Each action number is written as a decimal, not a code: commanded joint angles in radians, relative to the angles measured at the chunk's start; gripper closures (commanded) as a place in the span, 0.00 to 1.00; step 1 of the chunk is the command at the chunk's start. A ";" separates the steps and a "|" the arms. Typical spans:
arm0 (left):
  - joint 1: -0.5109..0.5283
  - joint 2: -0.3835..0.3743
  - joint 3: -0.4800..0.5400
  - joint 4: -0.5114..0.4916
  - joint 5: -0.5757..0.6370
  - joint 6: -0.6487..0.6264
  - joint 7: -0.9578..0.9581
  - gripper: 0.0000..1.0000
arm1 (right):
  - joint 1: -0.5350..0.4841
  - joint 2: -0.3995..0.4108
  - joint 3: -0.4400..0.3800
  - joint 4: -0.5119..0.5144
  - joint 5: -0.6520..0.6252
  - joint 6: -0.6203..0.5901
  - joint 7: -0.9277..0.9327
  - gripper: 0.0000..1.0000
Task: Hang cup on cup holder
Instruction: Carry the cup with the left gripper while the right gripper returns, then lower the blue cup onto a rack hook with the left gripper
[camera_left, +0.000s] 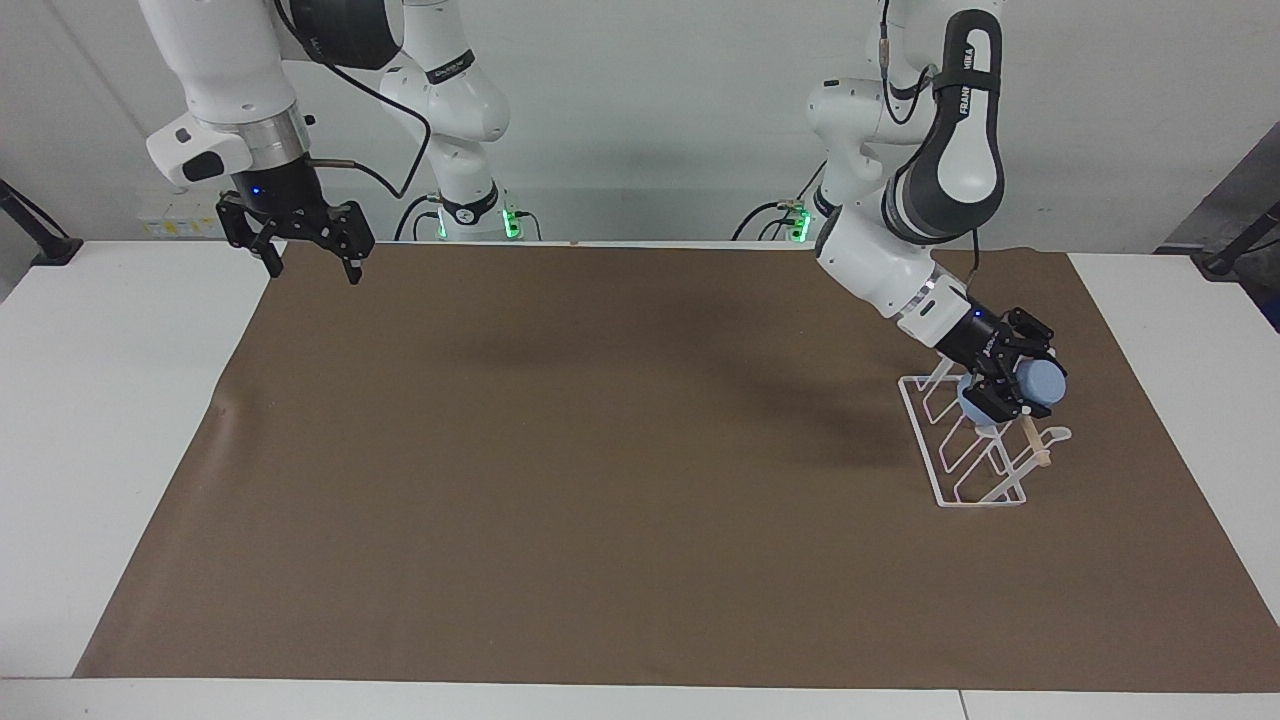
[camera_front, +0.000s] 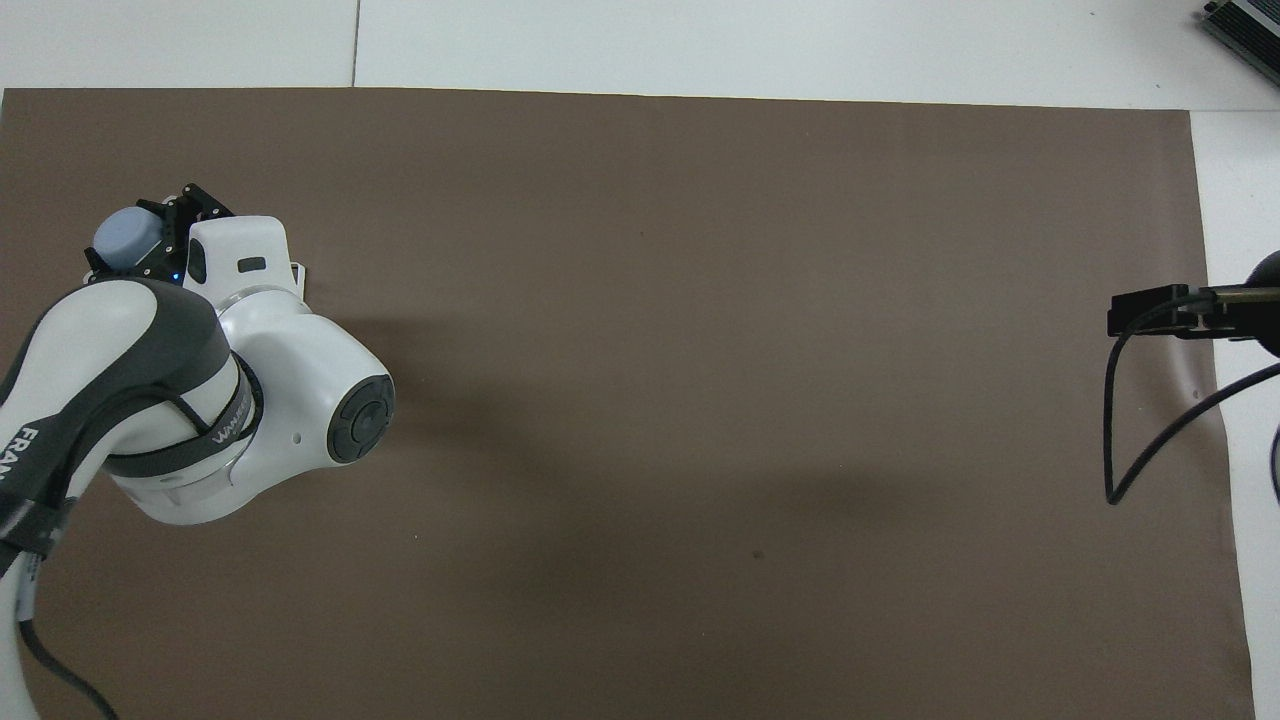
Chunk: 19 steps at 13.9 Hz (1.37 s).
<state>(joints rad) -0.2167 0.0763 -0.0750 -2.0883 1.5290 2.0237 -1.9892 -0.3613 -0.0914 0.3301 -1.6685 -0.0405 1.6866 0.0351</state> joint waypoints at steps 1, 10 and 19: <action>-0.007 0.069 0.000 0.037 0.078 -0.063 -0.101 1.00 | -0.016 -0.002 0.003 0.035 0.037 -0.021 -0.023 0.00; -0.026 0.120 0.000 0.074 0.083 -0.097 -0.123 1.00 | -0.011 -0.018 -0.009 0.029 0.080 -0.030 -0.021 0.00; -0.020 0.126 0.000 0.074 0.085 -0.092 -0.120 0.00 | -0.013 -0.018 -0.009 0.029 0.080 -0.028 -0.021 0.00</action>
<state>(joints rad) -0.2403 0.1934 -0.0740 -2.0205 1.5908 1.9463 -2.0951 -0.3617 -0.0984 0.3165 -1.6446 0.0145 1.6799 0.0351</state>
